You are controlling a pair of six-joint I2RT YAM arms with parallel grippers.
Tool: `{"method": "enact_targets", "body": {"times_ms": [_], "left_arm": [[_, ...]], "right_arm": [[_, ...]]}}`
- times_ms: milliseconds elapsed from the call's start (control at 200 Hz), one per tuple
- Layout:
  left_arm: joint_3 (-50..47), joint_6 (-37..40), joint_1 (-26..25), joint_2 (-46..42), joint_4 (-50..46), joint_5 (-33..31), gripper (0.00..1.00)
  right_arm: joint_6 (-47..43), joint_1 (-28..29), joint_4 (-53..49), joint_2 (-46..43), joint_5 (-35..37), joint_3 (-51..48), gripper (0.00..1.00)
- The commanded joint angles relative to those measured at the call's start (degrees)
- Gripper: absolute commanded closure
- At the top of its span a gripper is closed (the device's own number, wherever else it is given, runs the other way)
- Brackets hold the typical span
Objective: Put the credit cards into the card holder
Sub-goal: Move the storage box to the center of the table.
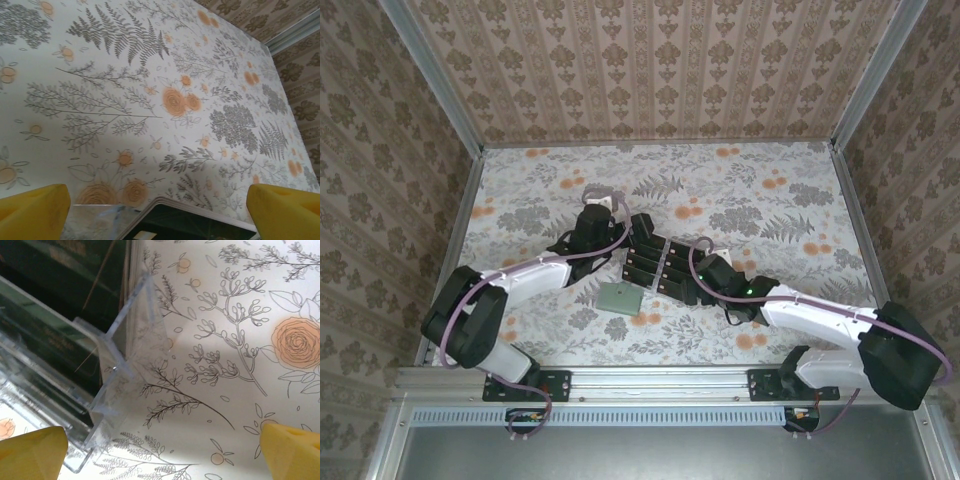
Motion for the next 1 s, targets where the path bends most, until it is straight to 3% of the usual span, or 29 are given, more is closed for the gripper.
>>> {"method": "enact_targets", "body": {"times_ms": [0,300,600,995], "left_arm": [[1.52,-3.12,-1.33,1.44,4.1,-1.0,0.0],[5.84,-5.23,-3.57,7.65,7.42,-0.91,0.0],[17.68,-5.13,-5.8,18.62,8.92,1.89,0.0],[35.85,-5.25,-7.71,32.85,6.7,7.67,0.0]], "right_arm": [[3.78,0.31,1.48,1.3,5.69,-0.87,0.0],[8.83,0.16,1.09,1.79,12.09,-0.96,0.0],[15.2,-1.07,-1.03,-2.1,16.09,-3.99,0.0],[20.29,-6.11,0.58,-3.84,14.64,-7.11,0.0]]}}
